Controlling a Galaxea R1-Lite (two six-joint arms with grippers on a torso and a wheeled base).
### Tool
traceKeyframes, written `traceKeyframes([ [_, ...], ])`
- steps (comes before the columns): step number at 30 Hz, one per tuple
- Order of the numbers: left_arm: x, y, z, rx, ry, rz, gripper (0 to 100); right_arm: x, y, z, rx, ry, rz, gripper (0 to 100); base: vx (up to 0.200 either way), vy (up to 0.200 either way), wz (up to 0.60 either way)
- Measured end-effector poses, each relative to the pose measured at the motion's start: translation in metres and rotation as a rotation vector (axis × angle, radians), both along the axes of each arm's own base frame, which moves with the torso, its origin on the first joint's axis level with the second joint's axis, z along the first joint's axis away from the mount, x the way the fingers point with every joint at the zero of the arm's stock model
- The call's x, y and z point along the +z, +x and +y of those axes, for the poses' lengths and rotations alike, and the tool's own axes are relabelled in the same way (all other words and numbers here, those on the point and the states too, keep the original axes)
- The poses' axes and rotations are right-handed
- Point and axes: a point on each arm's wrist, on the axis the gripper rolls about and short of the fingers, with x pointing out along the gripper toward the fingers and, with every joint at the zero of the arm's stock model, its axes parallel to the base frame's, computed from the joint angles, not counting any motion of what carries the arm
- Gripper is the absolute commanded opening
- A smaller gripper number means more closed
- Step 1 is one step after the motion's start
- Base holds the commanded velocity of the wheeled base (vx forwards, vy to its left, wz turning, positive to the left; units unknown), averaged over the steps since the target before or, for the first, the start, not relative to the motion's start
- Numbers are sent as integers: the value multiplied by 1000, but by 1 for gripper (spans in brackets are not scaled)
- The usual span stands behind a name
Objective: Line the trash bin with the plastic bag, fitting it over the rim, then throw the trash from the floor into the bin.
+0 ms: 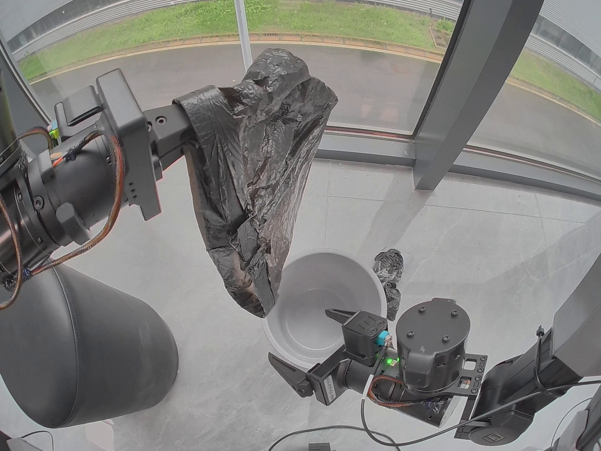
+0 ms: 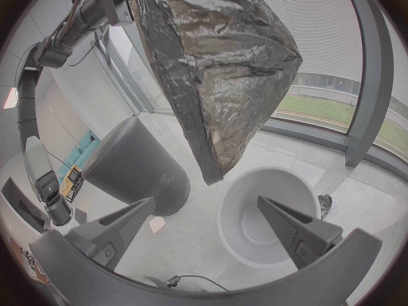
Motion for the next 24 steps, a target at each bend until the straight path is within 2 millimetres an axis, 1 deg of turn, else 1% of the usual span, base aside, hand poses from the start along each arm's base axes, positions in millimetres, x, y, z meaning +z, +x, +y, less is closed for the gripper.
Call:
traceKeyframes([
  [5,3,-4,1,-9,-11,-6,0,-5,4,5,-46,-13,-7,100,0,0,0],
  [11,8,-11,3,-26,-40,-5,0,-9,13,17,-103,17,-45,100,0,0,0],
  [16,11,-16,6,-39,-56,-9,0,-14,23,27,-196,49,-90,100,0,0,0],
  [24,14,-23,10,-63,-74,-8,0,-20,29,35,-217,50,-131,100,0,0,0],
])
